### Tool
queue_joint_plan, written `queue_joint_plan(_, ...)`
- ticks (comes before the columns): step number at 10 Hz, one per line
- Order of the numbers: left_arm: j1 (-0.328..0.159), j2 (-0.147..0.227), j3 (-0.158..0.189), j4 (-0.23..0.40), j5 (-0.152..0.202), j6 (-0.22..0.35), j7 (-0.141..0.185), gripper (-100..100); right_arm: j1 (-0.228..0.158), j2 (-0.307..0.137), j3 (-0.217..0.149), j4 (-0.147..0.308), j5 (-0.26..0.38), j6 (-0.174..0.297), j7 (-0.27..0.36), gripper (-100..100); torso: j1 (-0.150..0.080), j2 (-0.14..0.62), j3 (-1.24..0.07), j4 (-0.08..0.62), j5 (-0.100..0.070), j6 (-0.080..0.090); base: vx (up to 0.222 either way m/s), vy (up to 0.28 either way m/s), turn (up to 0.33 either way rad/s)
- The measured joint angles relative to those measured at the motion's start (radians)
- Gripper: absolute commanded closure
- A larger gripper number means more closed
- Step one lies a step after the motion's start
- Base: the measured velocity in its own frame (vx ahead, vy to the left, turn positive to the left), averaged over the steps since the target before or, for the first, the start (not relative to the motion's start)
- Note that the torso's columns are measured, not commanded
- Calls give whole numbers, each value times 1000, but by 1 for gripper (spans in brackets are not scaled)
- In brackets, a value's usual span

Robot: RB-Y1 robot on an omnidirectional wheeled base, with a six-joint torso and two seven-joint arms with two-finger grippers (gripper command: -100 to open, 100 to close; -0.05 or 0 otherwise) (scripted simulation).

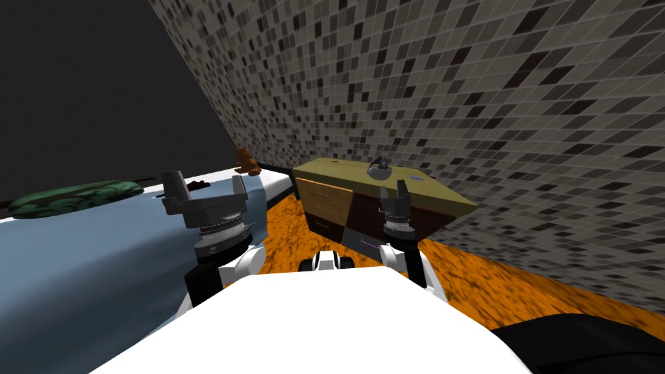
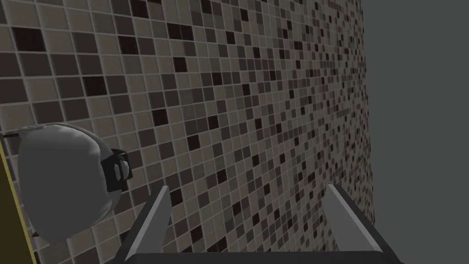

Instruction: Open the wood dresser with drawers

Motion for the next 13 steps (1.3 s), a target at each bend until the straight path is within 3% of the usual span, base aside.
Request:
queue_joint_plan(7,0,0,0,0,0,0,0,0,-26,-98,2,134,204,151,63,-100,-1,12,-26,13,0,0,-39,133,24)
queue_joint_plan(13,0,0,0,0,0,0,0,0,-46,-136,-1,242,368,258,110,-100,-1,13,-25,14,0,0,-33,112,21)
